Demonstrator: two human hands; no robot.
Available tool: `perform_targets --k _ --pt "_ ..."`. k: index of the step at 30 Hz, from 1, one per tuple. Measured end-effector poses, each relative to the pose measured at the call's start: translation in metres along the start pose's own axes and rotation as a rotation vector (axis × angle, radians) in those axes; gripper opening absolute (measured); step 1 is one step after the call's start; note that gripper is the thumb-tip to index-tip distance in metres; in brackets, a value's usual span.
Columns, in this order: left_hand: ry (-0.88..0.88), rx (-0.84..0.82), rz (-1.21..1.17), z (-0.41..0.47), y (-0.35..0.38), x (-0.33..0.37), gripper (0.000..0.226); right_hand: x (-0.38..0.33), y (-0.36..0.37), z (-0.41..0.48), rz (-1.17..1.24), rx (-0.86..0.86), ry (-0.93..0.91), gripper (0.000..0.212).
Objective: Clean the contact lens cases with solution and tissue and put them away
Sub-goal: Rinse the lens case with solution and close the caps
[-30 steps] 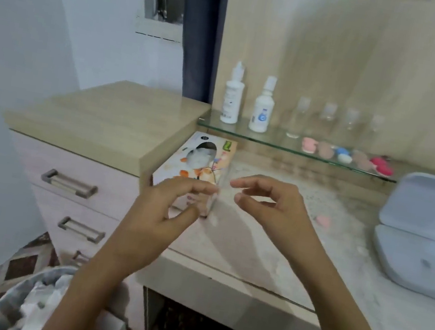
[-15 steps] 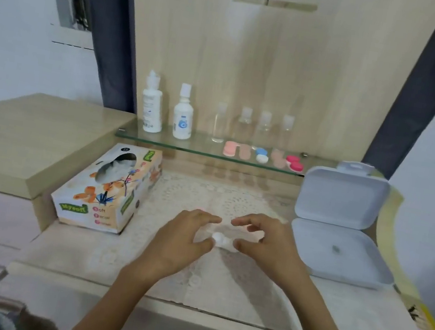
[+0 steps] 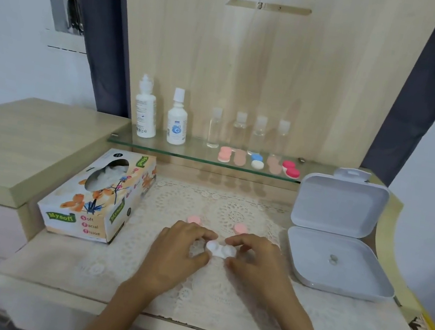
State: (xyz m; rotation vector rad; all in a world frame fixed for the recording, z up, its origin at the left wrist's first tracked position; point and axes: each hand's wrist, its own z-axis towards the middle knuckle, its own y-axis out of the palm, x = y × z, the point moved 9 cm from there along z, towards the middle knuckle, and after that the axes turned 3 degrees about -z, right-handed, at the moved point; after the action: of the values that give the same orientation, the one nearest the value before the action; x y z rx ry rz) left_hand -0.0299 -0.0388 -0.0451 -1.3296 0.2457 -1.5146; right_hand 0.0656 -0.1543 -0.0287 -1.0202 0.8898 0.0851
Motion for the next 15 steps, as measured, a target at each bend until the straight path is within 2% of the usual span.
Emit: perform_targets --k 5,7,12,15 --pt "-0.035 0.062 -0.160 -0.002 -0.011 -0.010 0.035 0.017 -0.002 -0.006 0.278 0.114 0.046 0.034" --pt "-0.025 0.095 -0.040 -0.004 -0.019 -0.016 0.036 0.018 -0.006 -0.004 0.312 0.165 0.044 0.034" --pt "-0.035 0.095 0.257 -0.025 -0.023 -0.041 0.067 -0.012 -0.025 0.022 0.299 0.284 -0.071 0.033" --pt "-0.029 0.052 0.376 -0.030 -0.019 -0.043 0.063 -0.045 -0.027 0.056 0.334 0.272 -0.129 0.031"
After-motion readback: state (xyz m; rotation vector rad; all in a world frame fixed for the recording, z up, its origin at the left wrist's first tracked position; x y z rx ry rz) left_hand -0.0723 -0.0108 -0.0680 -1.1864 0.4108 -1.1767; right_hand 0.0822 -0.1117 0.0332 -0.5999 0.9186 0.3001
